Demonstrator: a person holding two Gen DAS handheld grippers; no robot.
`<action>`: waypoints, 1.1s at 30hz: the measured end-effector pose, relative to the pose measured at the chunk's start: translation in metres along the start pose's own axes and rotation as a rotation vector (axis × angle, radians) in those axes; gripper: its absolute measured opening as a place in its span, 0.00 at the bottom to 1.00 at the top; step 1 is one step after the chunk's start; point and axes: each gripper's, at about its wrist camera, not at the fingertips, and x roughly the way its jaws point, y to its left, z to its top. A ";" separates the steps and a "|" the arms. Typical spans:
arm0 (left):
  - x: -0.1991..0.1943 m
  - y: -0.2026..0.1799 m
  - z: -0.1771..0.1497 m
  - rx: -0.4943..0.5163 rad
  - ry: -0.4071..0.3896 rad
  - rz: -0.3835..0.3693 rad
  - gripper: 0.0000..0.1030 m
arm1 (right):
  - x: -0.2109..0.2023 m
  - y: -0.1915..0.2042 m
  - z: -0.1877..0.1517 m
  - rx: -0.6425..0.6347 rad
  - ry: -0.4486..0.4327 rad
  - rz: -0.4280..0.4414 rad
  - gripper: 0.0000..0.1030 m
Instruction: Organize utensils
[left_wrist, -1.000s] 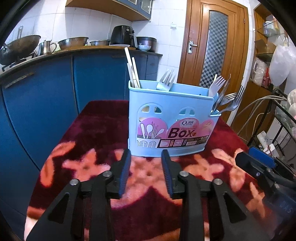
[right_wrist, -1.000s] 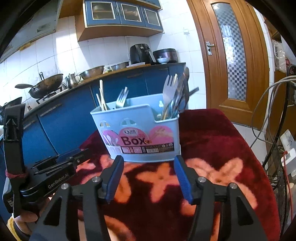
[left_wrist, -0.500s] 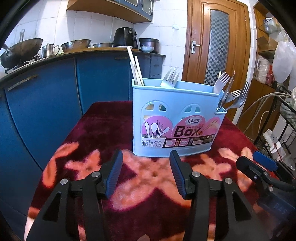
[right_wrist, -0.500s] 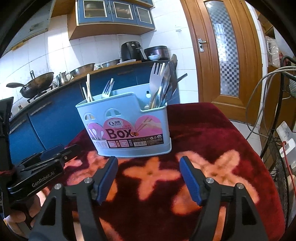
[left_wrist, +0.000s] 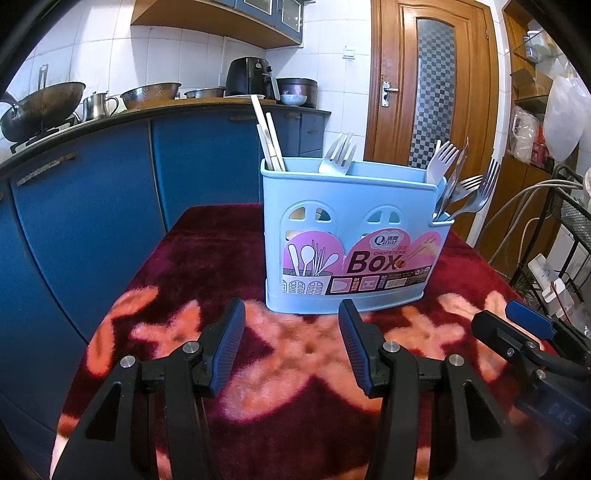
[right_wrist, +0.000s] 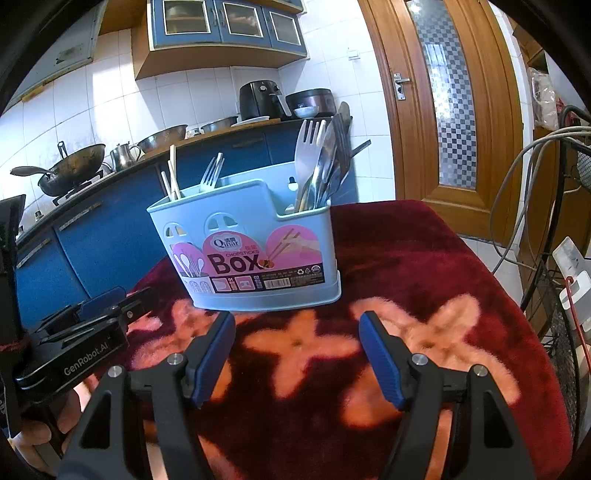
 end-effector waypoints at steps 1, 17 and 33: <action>-0.001 0.000 0.000 0.000 -0.001 0.001 0.52 | 0.000 0.000 0.000 0.001 0.000 0.000 0.70; -0.001 0.001 0.002 0.005 -0.010 0.000 0.52 | 0.000 0.000 0.000 0.001 0.000 0.000 0.70; -0.001 0.001 0.002 0.007 -0.011 0.000 0.52 | 0.000 0.000 0.000 0.001 0.001 0.000 0.70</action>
